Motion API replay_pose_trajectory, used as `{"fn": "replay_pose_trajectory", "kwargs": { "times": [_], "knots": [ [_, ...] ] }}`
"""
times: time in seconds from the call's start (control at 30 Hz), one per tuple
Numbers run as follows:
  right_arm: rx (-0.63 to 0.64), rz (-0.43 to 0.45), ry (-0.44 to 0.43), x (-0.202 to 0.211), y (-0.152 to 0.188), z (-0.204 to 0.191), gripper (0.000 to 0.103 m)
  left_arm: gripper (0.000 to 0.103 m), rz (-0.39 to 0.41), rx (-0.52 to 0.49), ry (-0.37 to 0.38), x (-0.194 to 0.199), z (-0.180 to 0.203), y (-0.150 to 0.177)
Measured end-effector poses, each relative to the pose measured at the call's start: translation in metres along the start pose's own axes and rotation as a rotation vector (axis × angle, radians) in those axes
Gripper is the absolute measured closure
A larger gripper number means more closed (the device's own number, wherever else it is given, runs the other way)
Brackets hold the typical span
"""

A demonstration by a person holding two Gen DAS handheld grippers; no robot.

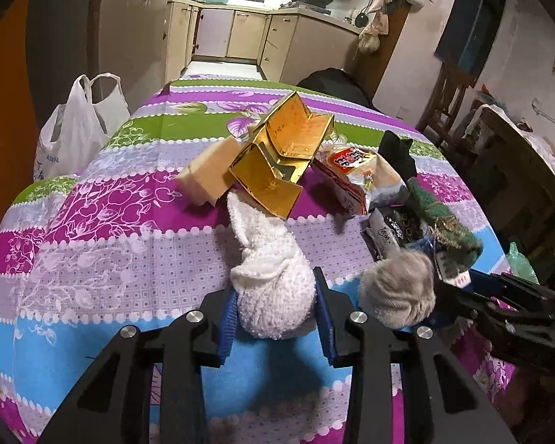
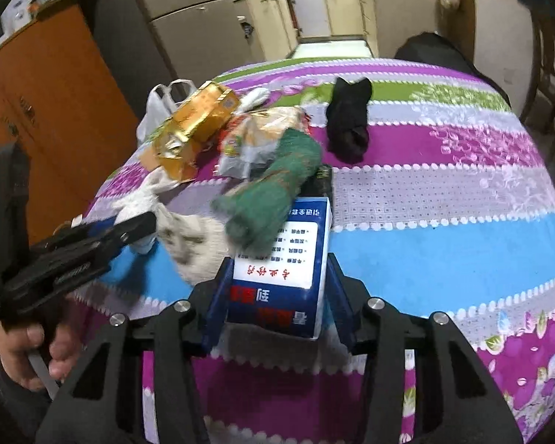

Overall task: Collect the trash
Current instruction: 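Grasp the white cloth with the left tool while the right tool grasps the blue medicine box, then carry the white cloth and blue box over the green bin with both tools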

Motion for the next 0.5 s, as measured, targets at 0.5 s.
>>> {"fn": "replay_pose_trajectory", "kwargs": {
  "times": [0.5],
  "knots": [
    [0.029, 0.227, 0.066, 0.099, 0.016, -0.002, 0.057, 0.065, 0.134, -0.044, 0.062, 0.07, 0.036, -0.003]
  ]
}}
Point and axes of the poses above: each gripper's, at about its wrist camera, not at the fingertips, and x roughly against the way its jaws point, z to its right, y to its underside, the point moved 1 cm from there along -x, roughly the way its jaws point, and after that the axes turned 7 degrees about -x, right-handed, at the moved point
